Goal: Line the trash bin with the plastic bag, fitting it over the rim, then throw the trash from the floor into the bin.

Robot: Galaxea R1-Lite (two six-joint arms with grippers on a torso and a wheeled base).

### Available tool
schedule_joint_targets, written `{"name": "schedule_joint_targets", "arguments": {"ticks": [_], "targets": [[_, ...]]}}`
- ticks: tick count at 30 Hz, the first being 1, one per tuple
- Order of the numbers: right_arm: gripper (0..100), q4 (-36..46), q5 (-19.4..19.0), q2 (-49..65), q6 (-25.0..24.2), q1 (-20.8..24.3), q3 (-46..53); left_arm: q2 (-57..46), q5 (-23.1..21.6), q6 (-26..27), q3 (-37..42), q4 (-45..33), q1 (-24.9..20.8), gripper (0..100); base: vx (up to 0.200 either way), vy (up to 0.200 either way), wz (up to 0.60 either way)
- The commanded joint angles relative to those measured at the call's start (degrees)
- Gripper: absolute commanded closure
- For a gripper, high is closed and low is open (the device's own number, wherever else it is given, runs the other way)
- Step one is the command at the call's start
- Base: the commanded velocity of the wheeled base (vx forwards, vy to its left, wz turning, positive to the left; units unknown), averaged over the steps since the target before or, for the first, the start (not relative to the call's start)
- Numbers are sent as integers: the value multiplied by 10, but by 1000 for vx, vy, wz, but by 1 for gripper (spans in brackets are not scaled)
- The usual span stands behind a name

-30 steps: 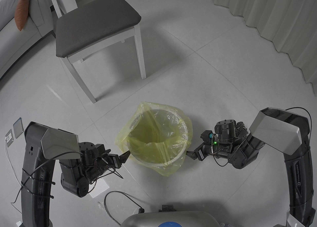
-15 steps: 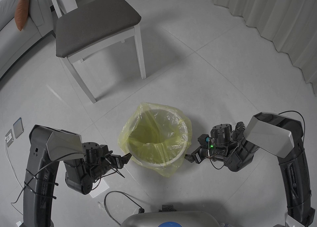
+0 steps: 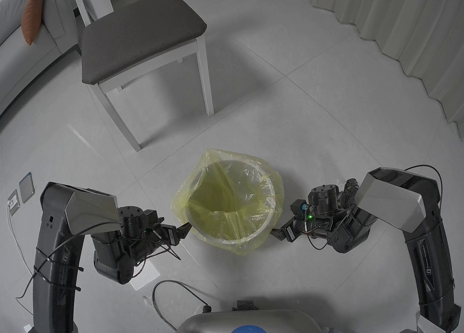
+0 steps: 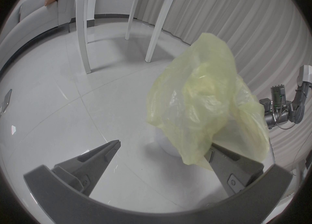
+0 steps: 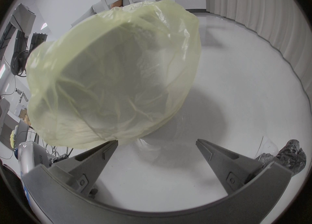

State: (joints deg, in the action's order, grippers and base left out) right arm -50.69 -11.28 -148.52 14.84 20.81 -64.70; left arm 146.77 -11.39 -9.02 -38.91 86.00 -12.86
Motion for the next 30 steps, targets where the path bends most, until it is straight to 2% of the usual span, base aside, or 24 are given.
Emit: {"name": "schedule_joint_targets", "arguments": {"ticks": [1, 6, 7, 12, 18, 22, 25, 27, 29, 30], "targets": [[0, -2, -3, 37, 1, -2, 38, -43, -22, -2, 86, 40, 19, 0, 0, 0, 0], [0, -2, -5, 66, 2, -9, 68, -83, -41, -5, 137, 40, 34, 0, 0, 0, 0], [0, -4, -5, 69, 3, -12, 81, -100, -64, -4, 155, 40, 41, 0, 0, 0, 0], [0, -25, -5, 83, 4, -14, 116, -141, -99, -5, 172, 40, 54, 0, 0, 0, 0], [0, -58, -5, 133, 3, -18, 160, -159, -98, -10, 139, 40, 55, 0, 0, 0, 0], [0, -58, -5, 176, 1, -16, 170, -162, -97, -14, 144, 40, 55, 0, 0, 0, 0], [0, -53, -5, 211, 1, -2, 164, -167, -97, -14, 156, 40, 58, 0, 0, 0, 0], [0, -49, -5, 215, 1, 28, 149, -172, -97, -14, 166, 40, 61, 0, 0, 0, 0], [0, -49, -5, 215, 1, 28, 149, -172, -97, -14, 166, 40, 61, 0, 0, 0, 0], [0, -49, -1, 211, 1, 66, 127, -176, -93, -14, 173, 40, 59, 0, 0, 0, 0]]}}
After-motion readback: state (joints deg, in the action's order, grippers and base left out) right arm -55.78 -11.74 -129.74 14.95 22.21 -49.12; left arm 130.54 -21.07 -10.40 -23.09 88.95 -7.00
